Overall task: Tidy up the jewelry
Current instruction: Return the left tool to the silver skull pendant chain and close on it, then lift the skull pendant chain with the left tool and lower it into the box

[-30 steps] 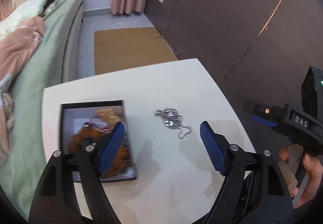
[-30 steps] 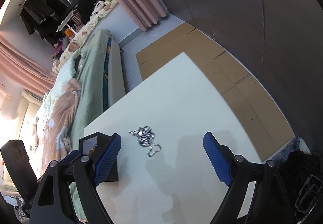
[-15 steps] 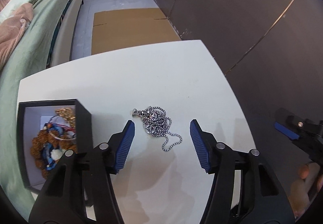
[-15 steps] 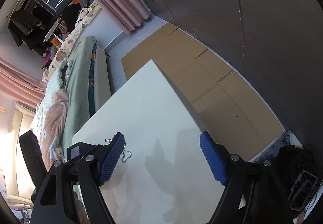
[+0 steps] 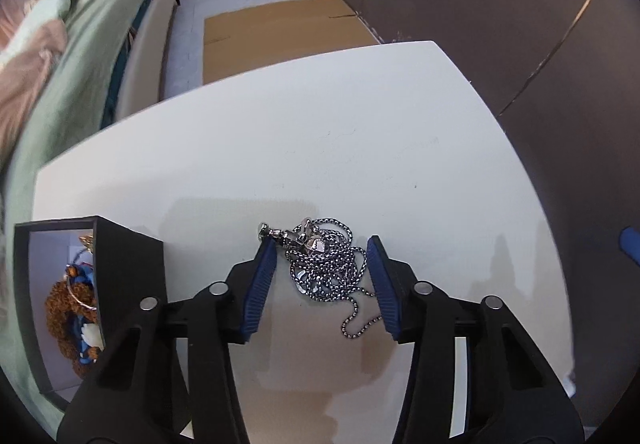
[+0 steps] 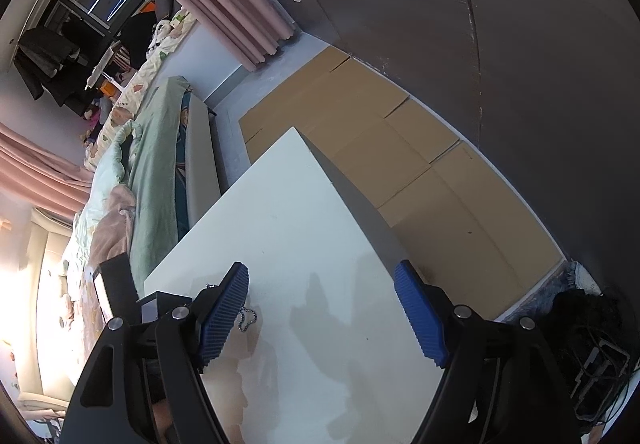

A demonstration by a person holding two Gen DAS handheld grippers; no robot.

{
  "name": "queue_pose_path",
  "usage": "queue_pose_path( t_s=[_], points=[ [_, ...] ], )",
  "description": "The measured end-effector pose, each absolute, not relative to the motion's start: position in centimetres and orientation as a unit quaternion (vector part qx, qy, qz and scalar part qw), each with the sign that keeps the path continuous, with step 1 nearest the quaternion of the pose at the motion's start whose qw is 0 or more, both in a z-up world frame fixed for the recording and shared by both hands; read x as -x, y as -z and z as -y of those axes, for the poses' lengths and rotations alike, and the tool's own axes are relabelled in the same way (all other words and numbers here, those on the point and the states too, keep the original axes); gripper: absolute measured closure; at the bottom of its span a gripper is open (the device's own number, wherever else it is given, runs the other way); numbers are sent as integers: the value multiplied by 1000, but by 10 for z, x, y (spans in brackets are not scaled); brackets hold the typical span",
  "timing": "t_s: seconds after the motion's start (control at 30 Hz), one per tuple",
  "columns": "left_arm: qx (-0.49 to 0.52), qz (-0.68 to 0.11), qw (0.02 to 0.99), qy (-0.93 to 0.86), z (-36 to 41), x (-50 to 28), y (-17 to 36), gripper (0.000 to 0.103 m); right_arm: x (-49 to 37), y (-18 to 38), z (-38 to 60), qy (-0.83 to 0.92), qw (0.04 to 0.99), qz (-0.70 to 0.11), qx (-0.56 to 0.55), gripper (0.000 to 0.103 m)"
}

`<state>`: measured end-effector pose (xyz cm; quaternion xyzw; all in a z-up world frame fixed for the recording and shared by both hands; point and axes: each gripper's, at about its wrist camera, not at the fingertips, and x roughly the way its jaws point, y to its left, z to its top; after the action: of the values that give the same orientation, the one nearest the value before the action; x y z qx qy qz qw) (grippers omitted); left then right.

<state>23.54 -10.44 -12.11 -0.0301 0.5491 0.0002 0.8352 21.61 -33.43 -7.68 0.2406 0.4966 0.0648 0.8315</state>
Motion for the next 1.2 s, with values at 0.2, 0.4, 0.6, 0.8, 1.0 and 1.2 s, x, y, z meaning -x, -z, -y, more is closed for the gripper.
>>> queue_pose_path(
  t_s=[0.2, 0.4, 0.6, 0.8, 1.0, 1.2],
  points=[
    [49, -546, 837, 14, 96, -233, 112, 77, -217, 80, 325, -69, 830, -503, -232, 28],
    [65, -521, 850, 36, 90, -227, 78, 78, -221, 84, 312, -83, 826, -512, -222, 28],
    [66, -487, 869, 52, 83, -216, 34, 78, -223, 85, 296, -97, 824, -516, -214, 28],
    [67, -456, 885, 60, 73, -200, -6, 78, -223, 85, 285, -111, 823, -517, -206, 38],
    [63, -423, 902, 61, 62, -186, -44, 78, -224, 87, 273, -132, 819, -523, -196, 49],
    [64, -403, 912, 50, 41, -175, -73, 78, -229, 94, 247, -158, 809, -538, -173, 58]
  ],
)
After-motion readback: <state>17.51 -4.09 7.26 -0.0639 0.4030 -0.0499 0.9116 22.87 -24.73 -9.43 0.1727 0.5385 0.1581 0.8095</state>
